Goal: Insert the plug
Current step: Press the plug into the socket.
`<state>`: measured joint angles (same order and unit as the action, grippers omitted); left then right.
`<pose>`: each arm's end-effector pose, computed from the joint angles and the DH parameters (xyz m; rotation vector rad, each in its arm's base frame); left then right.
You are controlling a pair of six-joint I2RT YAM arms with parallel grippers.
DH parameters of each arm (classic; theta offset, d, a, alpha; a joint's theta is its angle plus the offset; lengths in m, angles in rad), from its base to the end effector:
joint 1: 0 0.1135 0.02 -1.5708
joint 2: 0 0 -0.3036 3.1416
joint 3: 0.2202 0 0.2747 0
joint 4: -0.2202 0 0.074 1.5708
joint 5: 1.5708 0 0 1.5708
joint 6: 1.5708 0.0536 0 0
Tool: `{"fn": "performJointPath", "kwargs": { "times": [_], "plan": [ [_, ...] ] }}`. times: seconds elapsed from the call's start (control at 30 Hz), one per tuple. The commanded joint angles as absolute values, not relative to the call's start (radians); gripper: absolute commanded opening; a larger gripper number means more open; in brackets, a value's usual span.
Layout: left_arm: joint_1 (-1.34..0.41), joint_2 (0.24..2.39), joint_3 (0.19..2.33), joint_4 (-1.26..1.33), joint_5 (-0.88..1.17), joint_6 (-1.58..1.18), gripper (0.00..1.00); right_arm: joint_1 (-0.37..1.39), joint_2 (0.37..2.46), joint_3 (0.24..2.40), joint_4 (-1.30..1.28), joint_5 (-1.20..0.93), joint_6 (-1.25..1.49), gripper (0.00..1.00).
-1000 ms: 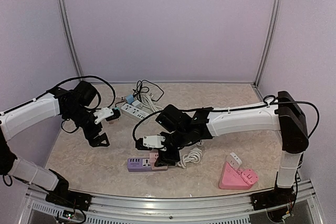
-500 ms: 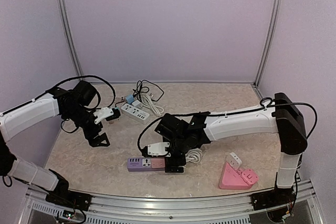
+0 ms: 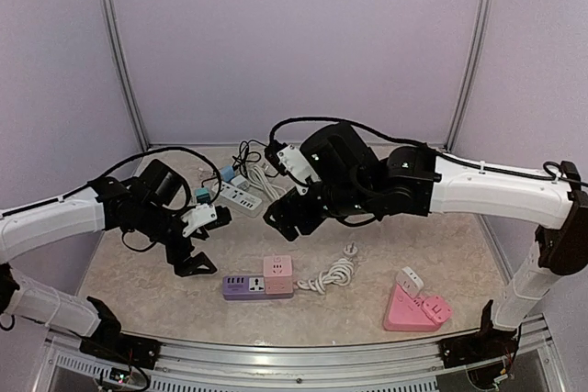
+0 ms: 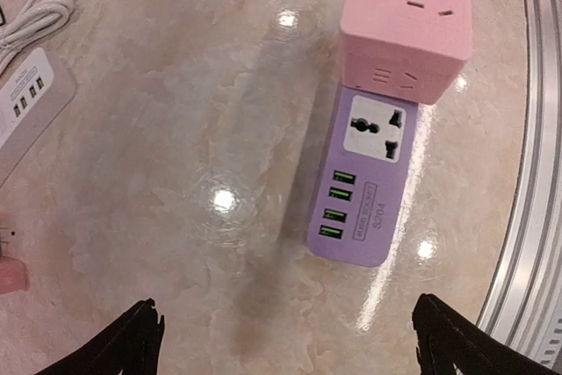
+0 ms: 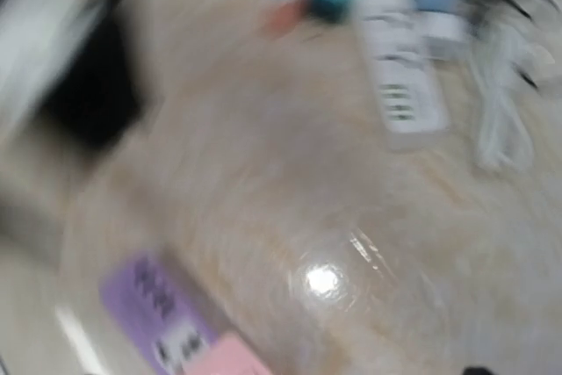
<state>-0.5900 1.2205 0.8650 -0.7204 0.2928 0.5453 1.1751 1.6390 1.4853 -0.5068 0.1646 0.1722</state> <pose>0.1971 -0.1506 0.2513 1.4946 2.1618 -0.4020 0.1681 0.3795 0.3568 -1.0138 2.0406 0.5484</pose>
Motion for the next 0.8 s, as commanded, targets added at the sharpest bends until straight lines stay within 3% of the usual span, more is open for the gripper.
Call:
{"fn": "performJointPath", "kwargs": {
  "times": [0.0,0.03,0.1,0.37,0.77],
  "plan": [
    [-0.662,1.182,0.723,-0.532,0.356,0.562,0.98,1.244,1.689,1.485,-0.588,0.451,0.829,0.87],
    [-0.671,1.176,0.685,-0.496,0.353,0.576,0.98,1.265,1.714,1.486,-0.602,0.504,0.88,0.95],
    [-0.7,1.184,0.657,-0.434,0.311,0.576,0.99,1.279,1.768,1.497,-0.62,0.514,0.953,0.99],
    [-0.877,1.255,0.651,-0.367,0.131,0.513,0.99,1.319,1.91,1.533,-0.606,0.516,1.039,1.0],
    [-0.853,1.268,0.682,-0.379,0.15,0.408,0.99,1.328,1.999,1.49,-0.538,0.489,1.06,0.9]
  ]
}}
